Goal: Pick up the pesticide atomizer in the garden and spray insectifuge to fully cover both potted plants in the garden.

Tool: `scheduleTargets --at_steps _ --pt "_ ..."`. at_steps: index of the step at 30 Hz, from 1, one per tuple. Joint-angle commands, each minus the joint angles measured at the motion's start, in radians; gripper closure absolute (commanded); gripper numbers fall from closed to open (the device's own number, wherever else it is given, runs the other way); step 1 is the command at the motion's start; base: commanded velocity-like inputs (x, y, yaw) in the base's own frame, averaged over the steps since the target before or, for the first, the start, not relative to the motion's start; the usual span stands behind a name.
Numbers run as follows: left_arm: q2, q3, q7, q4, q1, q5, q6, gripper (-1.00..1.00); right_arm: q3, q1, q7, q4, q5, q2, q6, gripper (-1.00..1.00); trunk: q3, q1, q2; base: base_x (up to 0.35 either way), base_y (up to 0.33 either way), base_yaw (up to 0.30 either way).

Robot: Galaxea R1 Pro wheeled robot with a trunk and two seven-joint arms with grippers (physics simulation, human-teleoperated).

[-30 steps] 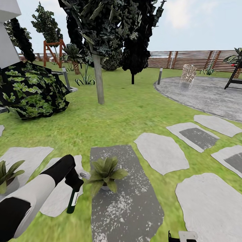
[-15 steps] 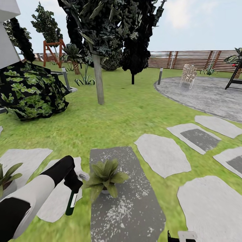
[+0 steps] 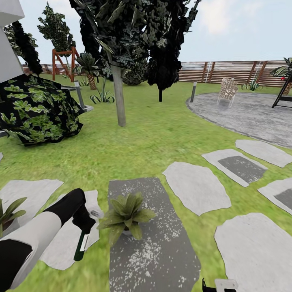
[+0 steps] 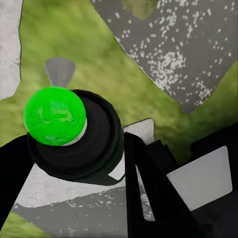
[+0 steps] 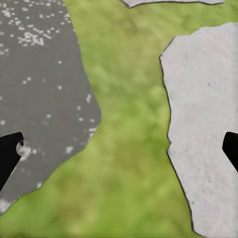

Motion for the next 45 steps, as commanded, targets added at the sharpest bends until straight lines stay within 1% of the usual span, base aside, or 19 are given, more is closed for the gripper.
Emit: scheduleTargets --at_steps 1,11,17,31,40,45 --pt "0.004 -0.003 -0.010 -0.002 0.000 -0.007 0.005 1.00 0.009 -0.001 -0.001 0.000 -0.010 0.000 -0.003 -1.00 -0.001 0.000 0.000 0.000 0.000 0.000" --pt "0.008 -0.003 -0.010 0.000 0.002 -0.007 0.002 1.00 0.010 -0.001 0.001 0.000 -0.009 -0.002 -0.002 -1.00 -0.001 0.000 0.000 0.000 0.000 0.000" --pt "0.013 -0.001 -0.010 0.005 0.024 -0.010 0.001 1.00 0.011 -0.001 0.002 0.000 -0.009 -0.002 -0.002 -1.00 -0.001 0.000 0.000 0.000 0.000 0.000" --pt "-0.003 -0.001 -0.012 -0.008 0.012 -0.010 0.004 1.00 0.011 0.010 0.002 0.000 -0.009 0.000 -0.002 -1.00 -0.001 0.000 0.000 0.039 0.000 0.000" --pt "-0.004 -0.001 -0.012 -0.009 0.010 -0.010 0.005 1.00 0.011 0.010 0.002 0.000 -0.009 0.000 -0.002 -1.00 -0.001 0.000 0.000 0.273 0.071 0.000" --pt "-0.006 0.000 -0.012 -0.011 0.010 -0.010 0.005 1.00 0.011 0.010 0.002 0.000 -0.009 0.000 -0.002 -1.00 -0.001 0.000 0.000 0.044 0.015 0.000"
